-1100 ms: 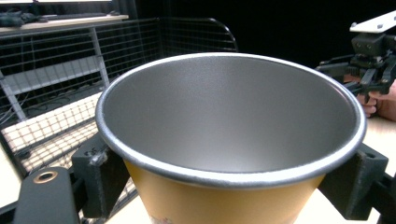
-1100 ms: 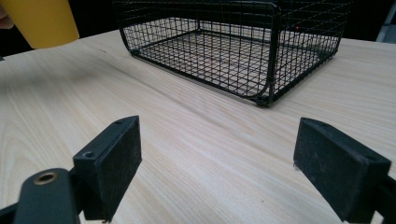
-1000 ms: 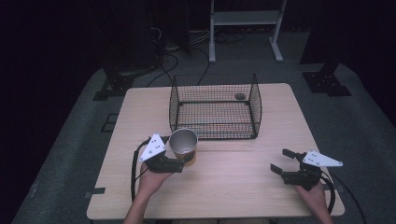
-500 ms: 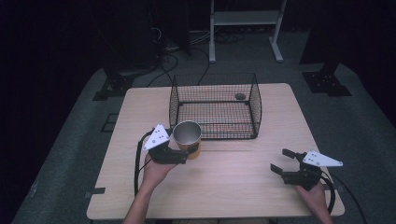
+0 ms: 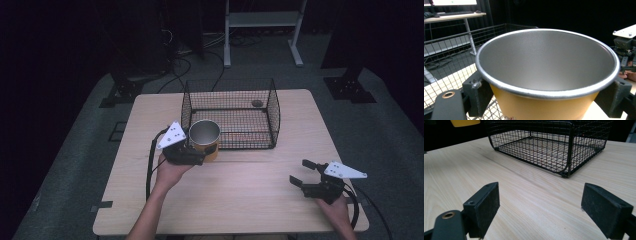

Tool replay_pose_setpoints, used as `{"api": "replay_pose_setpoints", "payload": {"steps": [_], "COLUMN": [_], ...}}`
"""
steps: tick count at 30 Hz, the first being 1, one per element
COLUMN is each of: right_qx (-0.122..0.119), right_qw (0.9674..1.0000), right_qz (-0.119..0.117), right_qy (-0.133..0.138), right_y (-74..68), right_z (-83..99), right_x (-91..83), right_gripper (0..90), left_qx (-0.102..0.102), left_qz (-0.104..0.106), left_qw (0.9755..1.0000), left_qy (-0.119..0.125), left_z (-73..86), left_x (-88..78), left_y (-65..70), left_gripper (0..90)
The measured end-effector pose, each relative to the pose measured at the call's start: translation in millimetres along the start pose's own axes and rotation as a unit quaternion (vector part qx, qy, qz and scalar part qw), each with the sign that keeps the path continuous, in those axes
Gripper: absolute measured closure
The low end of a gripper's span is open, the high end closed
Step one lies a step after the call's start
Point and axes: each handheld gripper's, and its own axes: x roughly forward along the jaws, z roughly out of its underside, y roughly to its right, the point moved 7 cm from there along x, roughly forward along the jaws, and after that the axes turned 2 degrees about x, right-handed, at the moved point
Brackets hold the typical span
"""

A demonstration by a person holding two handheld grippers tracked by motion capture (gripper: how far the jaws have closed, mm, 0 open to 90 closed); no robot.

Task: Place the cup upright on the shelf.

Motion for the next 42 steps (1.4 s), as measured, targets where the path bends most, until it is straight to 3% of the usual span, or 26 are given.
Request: {"api": "replay_pose_setpoints", "payload": {"steps": [22,42], "right_qx": [0.003,-0.001], "right_qw": [1.0,1.0], "right_qz": [-0.002,-0.005], "right_qy": [0.001,0.002], "right_y": [0.0,-0.3], "right_z": [-0.3,-0.4], "right_x": [0.0,0.4], "right_gripper": [14.1,14.1], "left_qx": [0.017,0.018], "left_qz": [0.005,0.009], "left_qw": [0.9998,0.9998], "left_qy": [-0.004,0.0], "left_z": [-33.7,-50.1], "left_x": [32.3,67.2], "left_y": [-23.6,-40.8], "left_gripper": [14.6,14.6]}}
